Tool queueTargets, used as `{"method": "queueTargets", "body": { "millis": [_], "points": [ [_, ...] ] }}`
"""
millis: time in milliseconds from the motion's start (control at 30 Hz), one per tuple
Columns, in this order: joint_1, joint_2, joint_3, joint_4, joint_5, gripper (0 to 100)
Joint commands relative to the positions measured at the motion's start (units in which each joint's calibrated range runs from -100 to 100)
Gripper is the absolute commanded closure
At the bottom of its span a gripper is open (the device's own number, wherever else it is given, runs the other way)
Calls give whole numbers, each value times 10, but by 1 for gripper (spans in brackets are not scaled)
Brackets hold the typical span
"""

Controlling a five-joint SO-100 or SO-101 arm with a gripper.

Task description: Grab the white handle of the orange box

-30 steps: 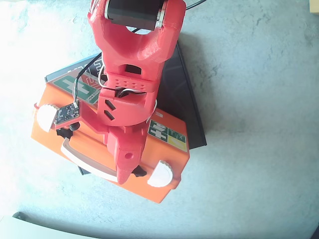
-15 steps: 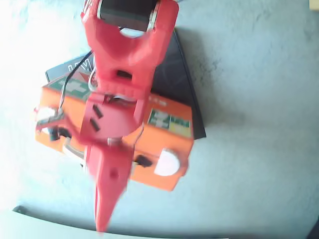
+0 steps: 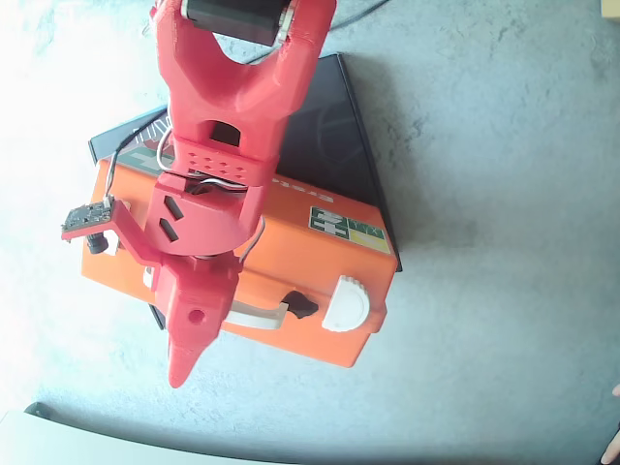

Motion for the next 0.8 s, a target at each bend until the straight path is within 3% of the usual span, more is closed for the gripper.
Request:
{"method": "queueTargets", "body": {
  "millis": [0, 67, 467, 767],
  "points": [
    [-3, -10, 51, -19, -26, 64],
    [-4, -31, 95, -25, -27, 60],
    [-30, -146, 315, -27, -27, 62],
    [-28, -263, 574, -28, -26, 62]
  ]
}}
